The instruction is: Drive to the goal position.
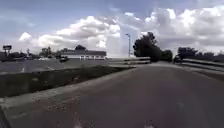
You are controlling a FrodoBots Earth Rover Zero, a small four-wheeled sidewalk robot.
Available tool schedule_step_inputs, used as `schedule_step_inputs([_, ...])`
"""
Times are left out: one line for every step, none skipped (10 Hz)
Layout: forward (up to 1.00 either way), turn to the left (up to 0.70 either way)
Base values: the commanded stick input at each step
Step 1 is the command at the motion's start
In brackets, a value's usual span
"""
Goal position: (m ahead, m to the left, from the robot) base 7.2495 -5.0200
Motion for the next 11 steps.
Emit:
schedule_step_inputs([0.7,-0.14])
schedule_step_inputs([0.7,-0.35])
schedule_step_inputs([0.7,-0.35])
schedule_step_inputs([0.7,-0.35])
schedule_step_inputs([0.7,-0.35])
schedule_step_inputs([0.7,-0.35])
schedule_step_inputs([0.7,-0.35])
schedule_step_inputs([0.7,-0.17])
schedule_step_inputs([0.7,0.0])
schedule_step_inputs([0.59,0.0])
schedule_step_inputs([0.13,0.0])
